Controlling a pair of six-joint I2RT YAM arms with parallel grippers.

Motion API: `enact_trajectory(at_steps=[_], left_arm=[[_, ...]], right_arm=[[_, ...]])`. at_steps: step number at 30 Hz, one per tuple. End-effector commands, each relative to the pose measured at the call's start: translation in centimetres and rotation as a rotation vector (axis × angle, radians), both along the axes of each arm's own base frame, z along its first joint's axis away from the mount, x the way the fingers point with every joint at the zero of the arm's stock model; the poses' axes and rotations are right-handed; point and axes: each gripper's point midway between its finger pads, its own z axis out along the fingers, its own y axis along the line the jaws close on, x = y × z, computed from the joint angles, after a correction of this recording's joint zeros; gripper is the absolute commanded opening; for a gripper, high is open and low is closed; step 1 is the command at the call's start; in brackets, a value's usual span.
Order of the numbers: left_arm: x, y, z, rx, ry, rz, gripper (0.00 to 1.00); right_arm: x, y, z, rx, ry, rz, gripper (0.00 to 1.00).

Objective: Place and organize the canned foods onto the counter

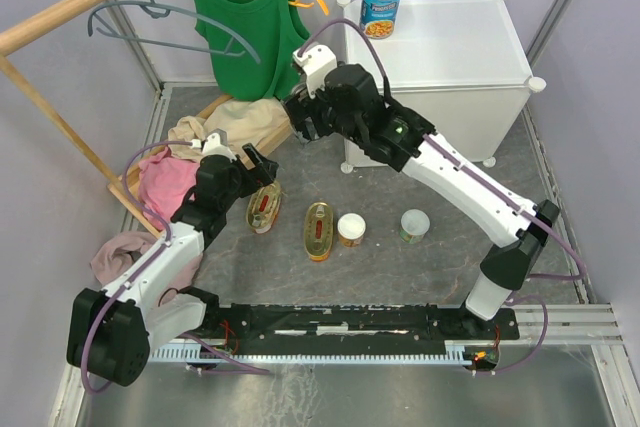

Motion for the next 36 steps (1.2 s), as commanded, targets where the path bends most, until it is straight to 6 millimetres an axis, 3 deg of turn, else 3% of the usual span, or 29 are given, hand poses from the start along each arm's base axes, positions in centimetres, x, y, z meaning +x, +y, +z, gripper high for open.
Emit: enact_trajectory(at_steps=[1,9,23,29,36], left_arm=[[0.2,-0.1,1.9,-0.039,-0.047,0.005,1.00],[0.0,0.0,2.0,-0.036,-0.049,0.006,1.00],[0.2,-0.1,2.0,-0.041,-0.047,0.000,1.00],[0.4,-0.3,1.9,-0.043,-0.041,-0.005,1.00],[0.6,-0.5,1.7,-0.045,-0.036,-0.011,1.00]], right_arm=[[-0.6,-3.5,14.0,0.230,-0.279,-0.070,0.01],[0.6,-6.4,16.9,0.259,-0.326,-0.137,0.01],[3.4,-10.7,19.2,0.283,-0.365,-0.238,0.01],[4.9,-12.3,19.7,0.282,-0.379,-0.288,0.01],[7.7,-13.3,18.6,0.274,-0.360,-0.343,0.01]])
